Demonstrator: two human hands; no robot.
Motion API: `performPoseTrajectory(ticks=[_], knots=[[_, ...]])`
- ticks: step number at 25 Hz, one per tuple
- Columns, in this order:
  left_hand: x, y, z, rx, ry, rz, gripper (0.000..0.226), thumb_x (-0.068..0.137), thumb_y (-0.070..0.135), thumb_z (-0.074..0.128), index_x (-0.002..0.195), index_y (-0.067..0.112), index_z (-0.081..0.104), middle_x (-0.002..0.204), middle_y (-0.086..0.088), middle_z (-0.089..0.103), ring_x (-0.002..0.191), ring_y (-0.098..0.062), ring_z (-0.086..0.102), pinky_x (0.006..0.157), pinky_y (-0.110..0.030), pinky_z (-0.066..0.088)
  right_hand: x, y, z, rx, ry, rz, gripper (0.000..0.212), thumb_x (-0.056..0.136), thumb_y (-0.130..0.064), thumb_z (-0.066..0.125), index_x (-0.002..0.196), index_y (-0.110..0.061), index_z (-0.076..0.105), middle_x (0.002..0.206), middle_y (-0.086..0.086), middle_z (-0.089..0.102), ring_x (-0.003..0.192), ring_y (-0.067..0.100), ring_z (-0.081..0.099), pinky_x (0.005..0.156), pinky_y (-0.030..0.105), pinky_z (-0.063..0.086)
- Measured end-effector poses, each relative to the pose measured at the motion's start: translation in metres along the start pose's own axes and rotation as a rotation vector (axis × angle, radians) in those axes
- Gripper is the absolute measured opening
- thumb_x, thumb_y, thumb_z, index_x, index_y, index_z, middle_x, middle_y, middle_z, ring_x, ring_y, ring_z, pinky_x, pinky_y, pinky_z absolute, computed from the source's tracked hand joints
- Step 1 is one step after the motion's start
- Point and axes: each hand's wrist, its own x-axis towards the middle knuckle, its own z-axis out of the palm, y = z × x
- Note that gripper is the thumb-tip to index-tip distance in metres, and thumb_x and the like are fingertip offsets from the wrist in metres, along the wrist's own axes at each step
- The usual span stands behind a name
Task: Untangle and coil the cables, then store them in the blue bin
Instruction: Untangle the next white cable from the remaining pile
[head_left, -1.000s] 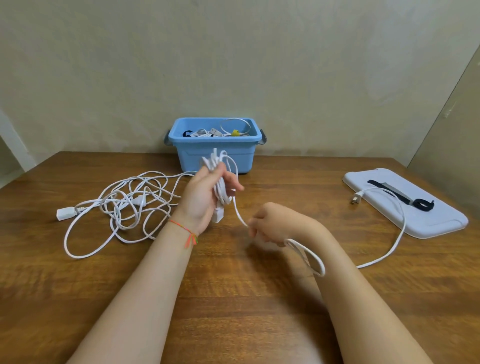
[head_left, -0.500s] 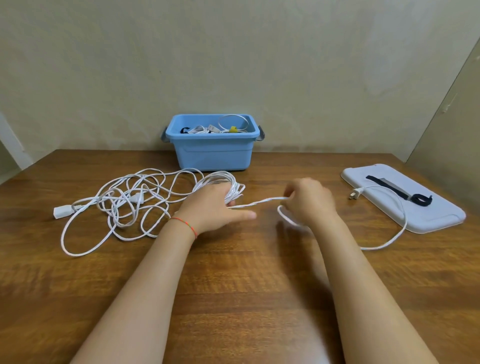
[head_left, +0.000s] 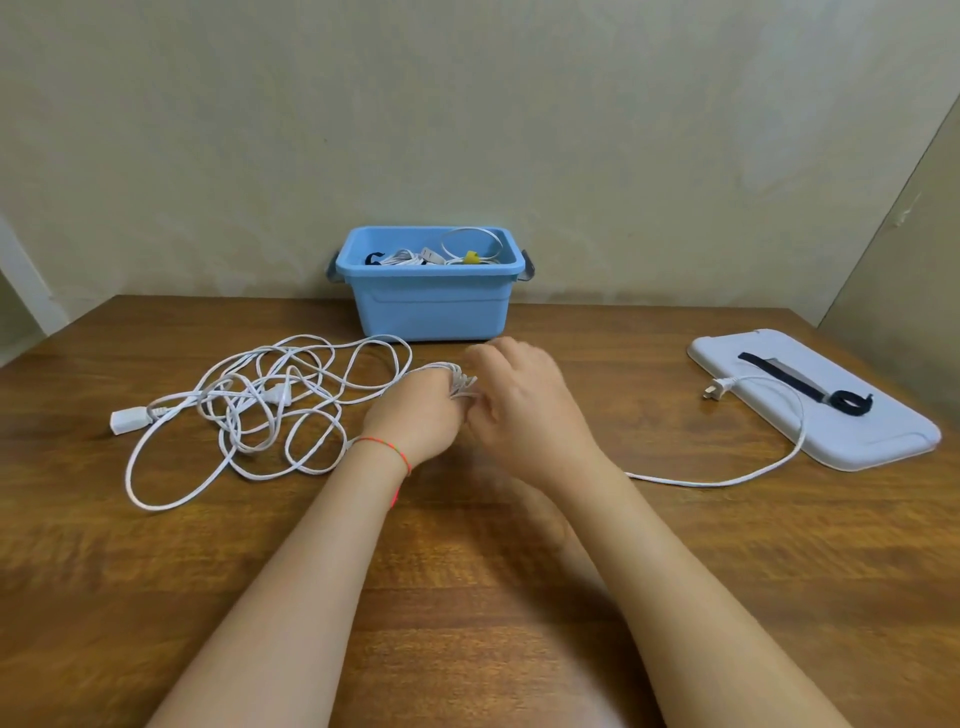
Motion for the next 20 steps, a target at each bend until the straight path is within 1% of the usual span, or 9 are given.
performPoseTrajectory(ticks=[2, 3, 5, 8, 10, 12, 16, 18, 20], knots=[[0.003, -0.004, -0.002, 0.011, -0.01, 0.044, 0.037, 0.098, 0.041, 0.051, 0.07, 0.017, 0.05, 0.071, 0.001, 0.056, 0.071, -0.022, 0.053, 0.055, -0.032, 0.032, -0.001, 0.005, 0.0, -0.115, -0.219, 0.134, 0.03, 0.084, -0.011, 0.049, 0.114, -0.013, 0.054, 0.101, 0.006, 0.063, 0.096, 0.033, 0.058, 0.074, 0.036, 0.031], [0.003, -0.005, -0.006, -0.035, -0.042, 0.063, 0.041, 0.096, 0.043, 0.056, 0.068, 0.013, 0.051, 0.066, 0.001, 0.055, 0.065, -0.02, 0.052, 0.052, -0.03, 0.031, -0.001, 0.015, -0.003, -0.19, -0.274, 0.221, 0.024, 0.089, -0.015, 0.049, 0.112, -0.016, 0.054, 0.102, 0.005, 0.066, 0.099, 0.032, 0.06, 0.073, 0.035, 0.03], [-0.002, -0.008, -0.012, -0.411, -0.246, 0.064, 0.043, 0.09, 0.044, 0.068, 0.068, 0.01, 0.054, 0.054, -0.001, 0.046, 0.047, -0.017, 0.041, 0.044, -0.026, 0.026, -0.003, 0.042, -0.014, -0.267, -0.281, 0.434, 0.015, 0.095, -0.025, 0.052, 0.105, -0.018, 0.06, 0.101, 0.006, 0.068, 0.099, 0.033, 0.062, 0.07, 0.032, 0.033], [-0.009, -0.012, -0.016, -1.028, -0.699, 0.135, 0.051, 0.084, 0.05, 0.072, 0.058, 0.016, 0.046, 0.041, 0.006, 0.029, 0.034, -0.008, 0.021, 0.042, -0.024, 0.016, -0.007, 0.08, -0.026, -0.184, -0.159, 0.756, 0.027, 0.098, -0.044, 0.055, 0.098, -0.018, 0.064, 0.099, 0.008, 0.067, 0.091, 0.032, 0.058, 0.068, 0.031, 0.037], [-0.006, -0.017, -0.012, -1.36, -0.79, 0.138, 0.052, 0.083, 0.058, 0.068, 0.055, 0.02, 0.046, 0.039, 0.01, 0.024, 0.033, -0.007, 0.016, 0.04, -0.022, 0.019, -0.009, 0.093, -0.02, -0.109, -0.173, 0.843, 0.03, 0.094, -0.048, 0.06, 0.093, -0.019, 0.065, 0.094, 0.005, 0.064, 0.083, 0.025, 0.05, 0.066, 0.03, 0.037], [0.002, -0.022, -0.011, -1.654, -0.644, -0.059, 0.053, 0.089, 0.059, 0.056, 0.054, 0.021, 0.045, 0.04, 0.01, 0.021, 0.032, -0.006, 0.016, 0.038, -0.019, 0.02, -0.01, 0.099, -0.011, -0.042, -0.195, 0.847, 0.025, 0.091, -0.045, 0.065, 0.09, -0.021, 0.066, 0.091, 0.002, 0.062, 0.084, 0.022, 0.05, 0.067, 0.03, 0.038], [0.016, -0.043, -0.01, -2.068, -0.083, -0.591, 0.057, 0.1, 0.052, 0.046, 0.053, 0.021, 0.039, 0.041, 0.008, 0.028, 0.03, -0.006, 0.022, 0.034, -0.016, 0.023, -0.013, 0.109, -0.011, 0.182, -0.094, 0.852, 0.018, 0.087, -0.032, 0.073, 0.078, -0.017, 0.067, 0.081, 0.001, 0.066, 0.081, 0.019, 0.057, 0.068, 0.029, 0.039], [0.019, -0.051, -0.009, -2.134, 0.073, -0.72, 0.057, 0.1, 0.053, 0.046, 0.053, 0.021, 0.04, 0.042, 0.008, 0.03, 0.031, -0.007, 0.023, 0.036, -0.016, 0.024, -0.015, 0.11, -0.019, 0.559, -0.009, 0.895, 0.015, 0.085, -0.022, 0.076, 0.079, -0.01, 0.07, 0.074, 0.003, 0.066, 0.073, 0.018, 0.058, 0.068, 0.028, 0.046], [0.021, -0.05, -0.008, -2.122, 0.123, -0.735, 0.055, 0.098, 0.055, 0.047, 0.055, 0.021, 0.041, 0.044, 0.008, 0.031, 0.033, -0.008, 0.024, 0.039, -0.019, 0.025, -0.016, 0.102, -0.022, 1.02, 0.02, 0.912, 0.012, 0.091, -0.012, 0.07, 0.088, -0.001, 0.07, 0.076, 0.013, 0.063, 0.066, 0.02, 0.059, 0.066, 0.028, 0.054]])
